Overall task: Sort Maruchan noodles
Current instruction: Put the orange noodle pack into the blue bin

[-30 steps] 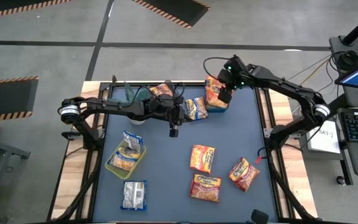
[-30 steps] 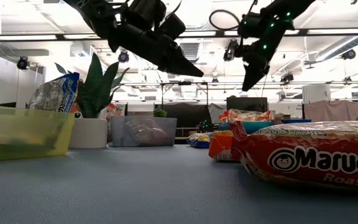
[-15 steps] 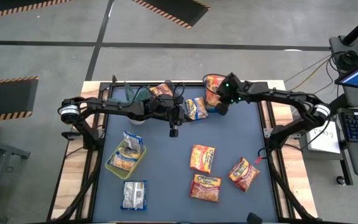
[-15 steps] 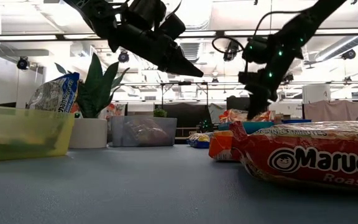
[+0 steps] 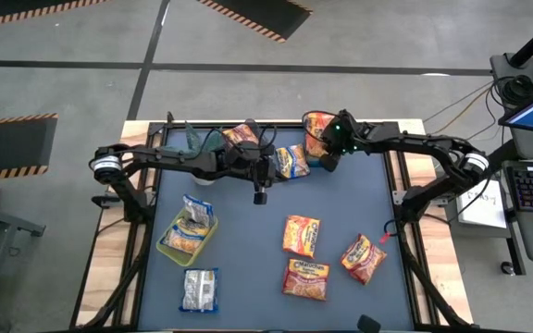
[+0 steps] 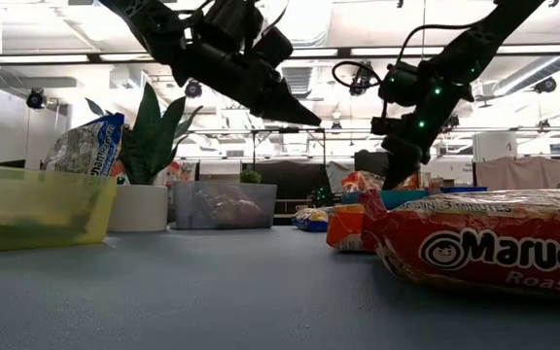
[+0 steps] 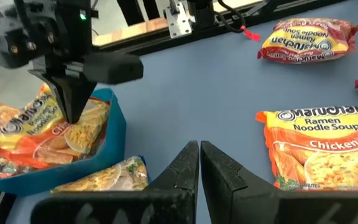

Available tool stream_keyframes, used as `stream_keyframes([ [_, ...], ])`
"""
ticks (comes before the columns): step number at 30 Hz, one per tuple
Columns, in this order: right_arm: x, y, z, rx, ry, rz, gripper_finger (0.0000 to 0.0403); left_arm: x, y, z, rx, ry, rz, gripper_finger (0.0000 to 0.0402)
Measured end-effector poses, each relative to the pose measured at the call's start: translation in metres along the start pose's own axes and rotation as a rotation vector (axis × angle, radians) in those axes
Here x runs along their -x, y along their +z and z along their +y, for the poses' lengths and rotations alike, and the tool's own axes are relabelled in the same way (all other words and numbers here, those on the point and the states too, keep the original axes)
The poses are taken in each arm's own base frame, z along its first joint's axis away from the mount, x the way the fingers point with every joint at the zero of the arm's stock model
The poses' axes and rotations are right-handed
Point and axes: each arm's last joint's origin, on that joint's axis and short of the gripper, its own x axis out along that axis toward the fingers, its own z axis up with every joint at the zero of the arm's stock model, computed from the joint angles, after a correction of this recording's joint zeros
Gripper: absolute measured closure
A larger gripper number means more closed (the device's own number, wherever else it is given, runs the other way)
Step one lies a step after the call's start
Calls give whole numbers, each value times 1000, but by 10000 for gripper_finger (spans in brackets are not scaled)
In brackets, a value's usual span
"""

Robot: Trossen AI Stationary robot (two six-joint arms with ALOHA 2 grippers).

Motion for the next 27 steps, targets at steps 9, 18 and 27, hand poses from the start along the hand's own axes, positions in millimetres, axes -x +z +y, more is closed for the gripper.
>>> stream_keyframes([
  [9, 9, 4, 3, -3, 91, -54, 394, -5, -5, -1, 10, -5, 15, 402],
  [18, -4, -2, 6, 17, 110, -5, 394, -5, -4, 0, 11, -1, 3, 402],
  [27, -13, -6, 5, 58, 65, 49, 394, -5, -4, 0, 27, 0, 3, 402],
])
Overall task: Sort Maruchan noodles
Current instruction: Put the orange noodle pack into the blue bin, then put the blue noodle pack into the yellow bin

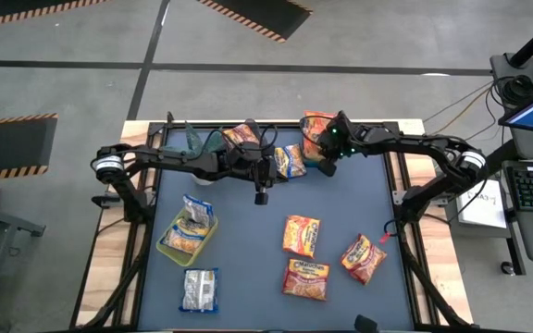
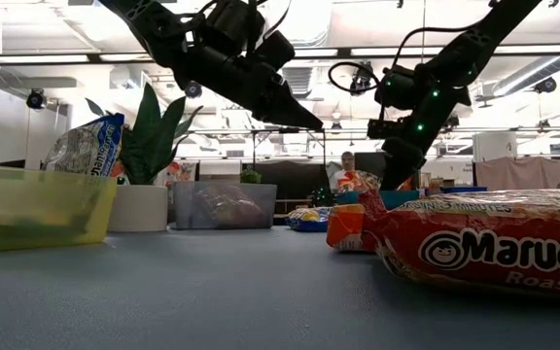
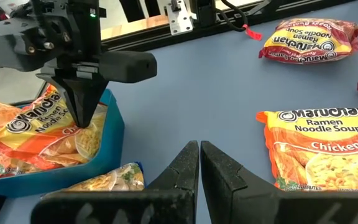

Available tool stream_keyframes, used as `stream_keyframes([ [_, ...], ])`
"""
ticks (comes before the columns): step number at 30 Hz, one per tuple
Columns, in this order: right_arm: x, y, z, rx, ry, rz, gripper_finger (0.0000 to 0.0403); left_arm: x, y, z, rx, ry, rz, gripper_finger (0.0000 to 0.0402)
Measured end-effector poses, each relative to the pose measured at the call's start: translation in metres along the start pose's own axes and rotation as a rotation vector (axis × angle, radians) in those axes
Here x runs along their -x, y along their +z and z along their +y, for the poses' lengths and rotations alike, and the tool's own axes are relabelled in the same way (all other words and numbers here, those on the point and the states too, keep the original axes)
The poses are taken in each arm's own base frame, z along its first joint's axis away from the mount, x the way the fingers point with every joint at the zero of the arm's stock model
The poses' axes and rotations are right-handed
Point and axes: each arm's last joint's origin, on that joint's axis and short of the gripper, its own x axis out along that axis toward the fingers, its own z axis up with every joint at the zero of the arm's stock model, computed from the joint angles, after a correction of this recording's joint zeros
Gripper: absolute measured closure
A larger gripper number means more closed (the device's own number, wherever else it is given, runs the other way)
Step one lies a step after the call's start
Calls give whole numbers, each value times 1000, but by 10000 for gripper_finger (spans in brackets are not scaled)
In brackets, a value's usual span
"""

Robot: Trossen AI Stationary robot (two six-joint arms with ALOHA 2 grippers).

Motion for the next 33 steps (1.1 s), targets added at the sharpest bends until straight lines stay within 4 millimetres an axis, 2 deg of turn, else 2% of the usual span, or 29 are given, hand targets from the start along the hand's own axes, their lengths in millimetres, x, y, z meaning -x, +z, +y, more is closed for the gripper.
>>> stream_keyframes([
  [5, 11, 7, 0, 6, -24, -42, 394, 0, 0, 0, 3, 0, 0, 402],
  [13, 55, 19, 7, -42, -19, -204, 394, 0, -1, 0, 18, -3, 12, 402],
  [20, 76, 20, 38, -64, 67, -283, 394, -3, -9, -1, 45, 31, 85, 402],
  [28, 78, 16, 78, -27, 172, -334, 394, -26, -34, -5, 128, 13, 157, 402],
  [33, 72, 13, 91, 8, 200, -436, 394, -40, -39, -2, 165, 19, 163, 394],
])
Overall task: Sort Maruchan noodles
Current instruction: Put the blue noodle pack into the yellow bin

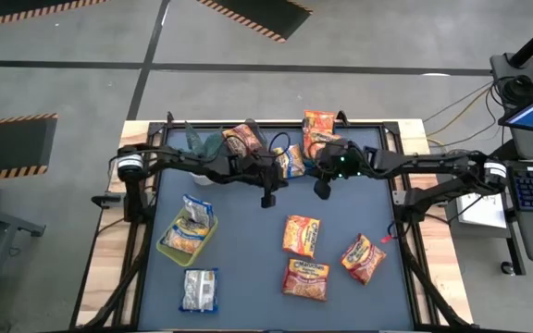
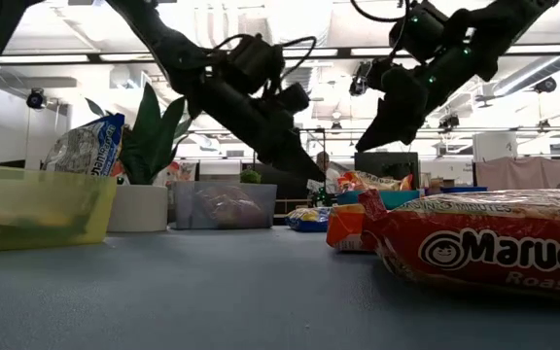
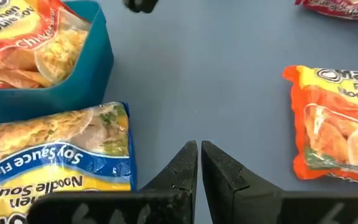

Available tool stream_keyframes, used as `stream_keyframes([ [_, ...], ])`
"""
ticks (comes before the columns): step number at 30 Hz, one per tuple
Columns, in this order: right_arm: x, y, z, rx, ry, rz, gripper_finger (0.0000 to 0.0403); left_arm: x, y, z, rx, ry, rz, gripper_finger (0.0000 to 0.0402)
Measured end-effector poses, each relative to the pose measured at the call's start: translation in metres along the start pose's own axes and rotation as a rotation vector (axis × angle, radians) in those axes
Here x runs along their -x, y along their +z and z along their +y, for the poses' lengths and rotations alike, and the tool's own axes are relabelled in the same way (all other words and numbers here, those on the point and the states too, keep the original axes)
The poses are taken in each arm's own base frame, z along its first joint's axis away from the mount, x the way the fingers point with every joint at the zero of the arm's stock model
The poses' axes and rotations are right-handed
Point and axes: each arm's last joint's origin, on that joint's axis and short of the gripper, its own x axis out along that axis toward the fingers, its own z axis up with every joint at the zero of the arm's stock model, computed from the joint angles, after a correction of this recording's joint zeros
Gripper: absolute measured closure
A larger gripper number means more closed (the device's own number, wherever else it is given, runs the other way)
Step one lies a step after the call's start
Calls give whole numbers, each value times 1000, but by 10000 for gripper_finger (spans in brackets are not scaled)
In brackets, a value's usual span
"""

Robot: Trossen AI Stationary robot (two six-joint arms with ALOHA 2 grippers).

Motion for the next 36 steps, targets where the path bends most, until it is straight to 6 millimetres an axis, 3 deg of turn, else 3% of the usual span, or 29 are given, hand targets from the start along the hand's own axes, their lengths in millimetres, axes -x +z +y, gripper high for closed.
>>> stream_keyframes([
  [6, -3, -10, 0, -17, 6, -45, 394, -10, -4, 12, 6, 111, 46, 362],
  [14, -3, -13, 0, -16, 6, -47, 394, -21, -21, 19, -34, 289, 139, 288],
  [22, -3, -13, 0, -17, 7, -51, 394, -33, -33, 19, -45, 290, 164, 244],
  [29, -3, -13, 0, -17, 6, -50, 394, -39, -38, 19, -26, 295, 165, 259],
  [36, -3, -14, 0, -17, 7, -50, 394, -38, -38, 19, -12, 296, 171, 339],
])
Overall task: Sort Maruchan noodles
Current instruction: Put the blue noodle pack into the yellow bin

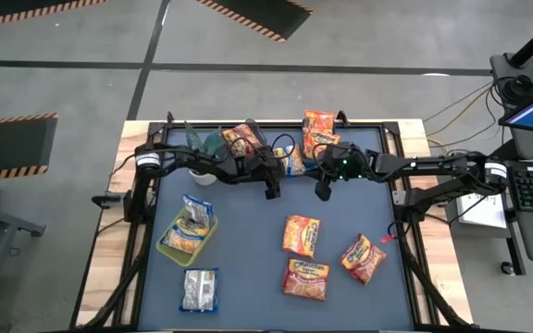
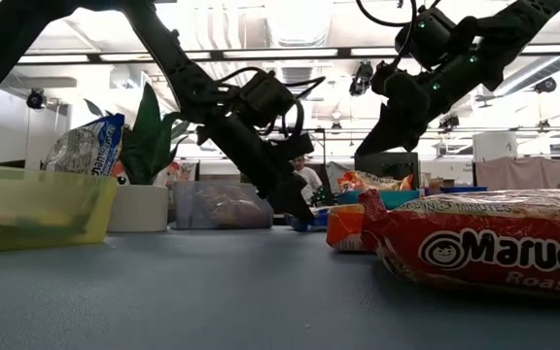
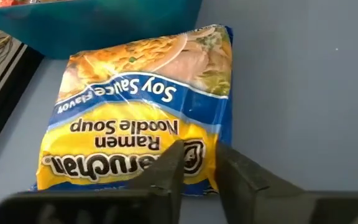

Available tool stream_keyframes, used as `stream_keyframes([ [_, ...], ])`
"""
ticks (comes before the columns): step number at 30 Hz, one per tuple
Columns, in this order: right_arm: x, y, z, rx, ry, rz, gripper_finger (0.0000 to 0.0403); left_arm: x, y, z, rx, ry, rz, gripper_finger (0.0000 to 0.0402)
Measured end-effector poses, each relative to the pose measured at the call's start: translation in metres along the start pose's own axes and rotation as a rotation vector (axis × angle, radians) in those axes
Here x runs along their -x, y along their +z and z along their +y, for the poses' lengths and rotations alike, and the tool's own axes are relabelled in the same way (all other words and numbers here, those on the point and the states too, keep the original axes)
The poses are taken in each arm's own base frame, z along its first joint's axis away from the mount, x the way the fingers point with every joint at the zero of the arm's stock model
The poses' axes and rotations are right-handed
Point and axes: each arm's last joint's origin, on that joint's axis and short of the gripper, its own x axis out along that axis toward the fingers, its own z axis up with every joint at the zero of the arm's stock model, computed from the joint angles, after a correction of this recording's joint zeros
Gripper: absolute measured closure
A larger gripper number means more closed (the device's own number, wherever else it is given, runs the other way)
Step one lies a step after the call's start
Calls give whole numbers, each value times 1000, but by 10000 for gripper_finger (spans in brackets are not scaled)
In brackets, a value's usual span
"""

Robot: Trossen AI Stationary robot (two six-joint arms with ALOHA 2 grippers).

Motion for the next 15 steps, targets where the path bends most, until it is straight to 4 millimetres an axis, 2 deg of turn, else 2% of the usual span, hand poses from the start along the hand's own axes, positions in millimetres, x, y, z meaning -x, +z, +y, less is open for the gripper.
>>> stream_keyframes([
  [5, 0, 0, 0, 1, 0, -1, 394, 4, -1, -1, 0, -38, 27, 394],
  [10, 0, 0, 0, 0, 0, 0, 394, 15, 2, -5, 7, -132, 53, 395],
  [15, 0, -1, 0, -15, 1, 2, 394, 41, 4, -15, -79, -359, 117, 400],
])
